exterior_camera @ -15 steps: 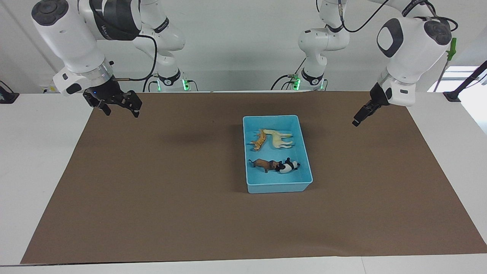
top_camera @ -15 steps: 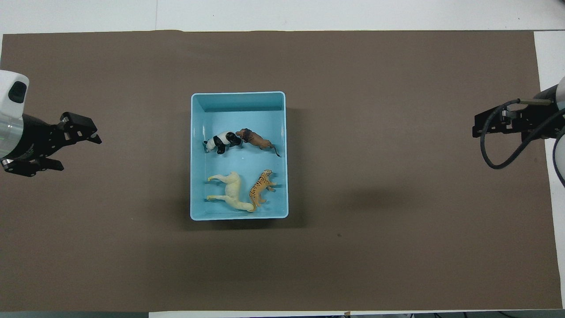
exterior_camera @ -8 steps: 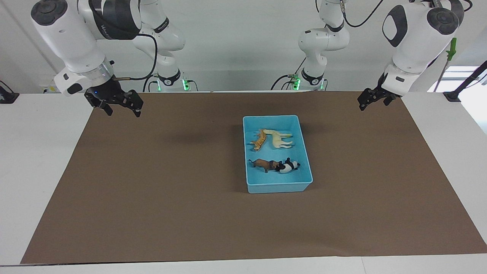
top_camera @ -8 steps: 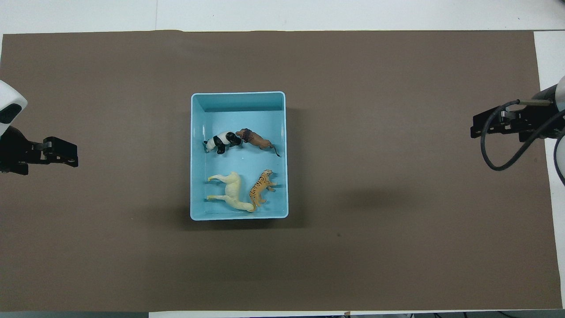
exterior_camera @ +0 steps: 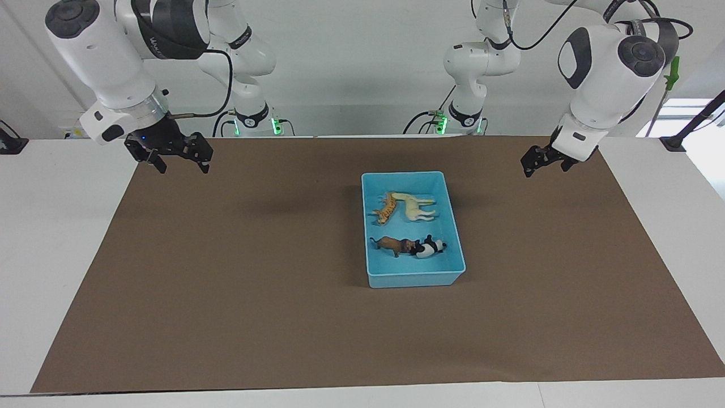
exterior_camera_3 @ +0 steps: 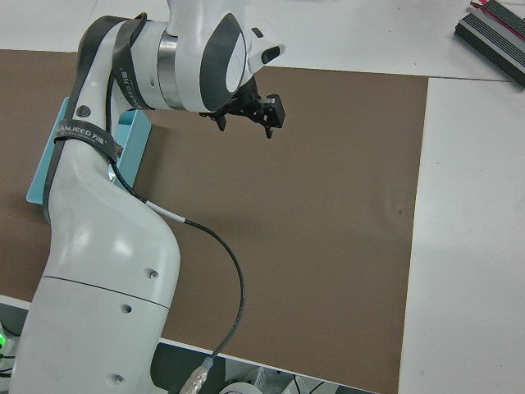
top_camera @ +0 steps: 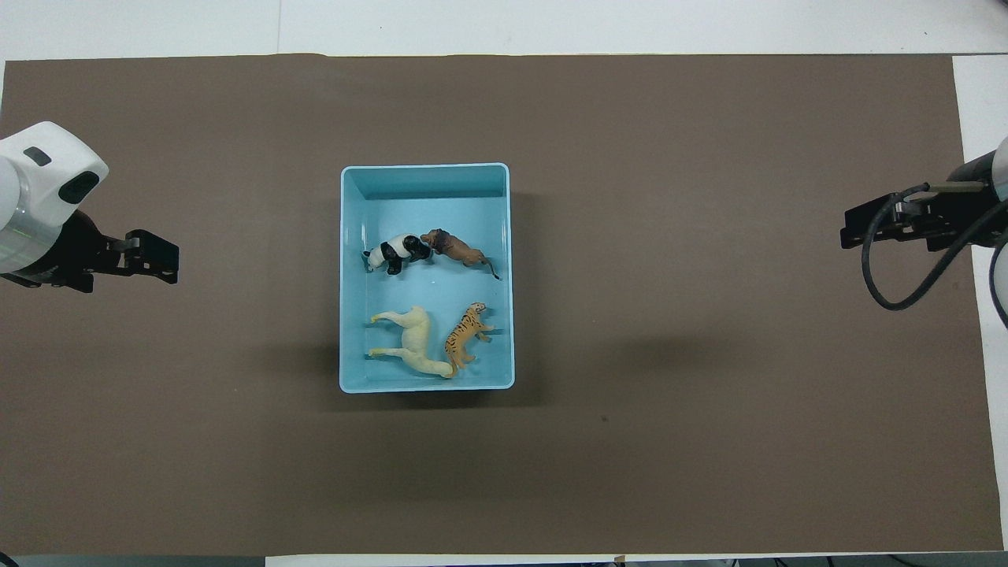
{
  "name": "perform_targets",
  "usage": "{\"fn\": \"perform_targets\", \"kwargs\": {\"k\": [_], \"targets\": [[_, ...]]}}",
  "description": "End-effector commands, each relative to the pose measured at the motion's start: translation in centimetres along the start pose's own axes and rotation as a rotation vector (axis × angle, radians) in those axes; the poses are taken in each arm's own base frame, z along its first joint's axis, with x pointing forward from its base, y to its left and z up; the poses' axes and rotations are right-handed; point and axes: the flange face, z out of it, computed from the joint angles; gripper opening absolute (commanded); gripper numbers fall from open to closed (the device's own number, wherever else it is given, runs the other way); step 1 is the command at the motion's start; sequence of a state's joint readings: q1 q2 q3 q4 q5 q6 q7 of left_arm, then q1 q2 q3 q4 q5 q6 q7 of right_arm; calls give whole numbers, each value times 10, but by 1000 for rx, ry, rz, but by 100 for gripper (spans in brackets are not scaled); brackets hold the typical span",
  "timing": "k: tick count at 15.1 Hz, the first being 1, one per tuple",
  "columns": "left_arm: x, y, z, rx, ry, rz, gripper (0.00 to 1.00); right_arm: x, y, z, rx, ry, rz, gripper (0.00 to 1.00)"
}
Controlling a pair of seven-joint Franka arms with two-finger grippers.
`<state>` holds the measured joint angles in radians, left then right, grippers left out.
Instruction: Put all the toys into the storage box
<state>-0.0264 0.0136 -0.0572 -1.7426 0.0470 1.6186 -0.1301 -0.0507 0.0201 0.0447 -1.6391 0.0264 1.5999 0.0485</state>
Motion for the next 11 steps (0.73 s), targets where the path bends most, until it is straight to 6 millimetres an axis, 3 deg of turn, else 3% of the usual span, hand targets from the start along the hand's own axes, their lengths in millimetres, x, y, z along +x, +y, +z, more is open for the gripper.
{"fn": "perform_targets", "kwargs": {"k": [1, 3, 11], "targets": [[13, 0, -39, -21, -9, 15, 100, -9, 4, 0, 8, -5, -17, 100], [14, 3, -54, -25, 14, 25, 100, -9, 4, -1, 8, -4, -17, 100], [14, 14, -56, -27, 50, 95, 100, -10, 4, -1, 8, -7, -16, 100]]}}
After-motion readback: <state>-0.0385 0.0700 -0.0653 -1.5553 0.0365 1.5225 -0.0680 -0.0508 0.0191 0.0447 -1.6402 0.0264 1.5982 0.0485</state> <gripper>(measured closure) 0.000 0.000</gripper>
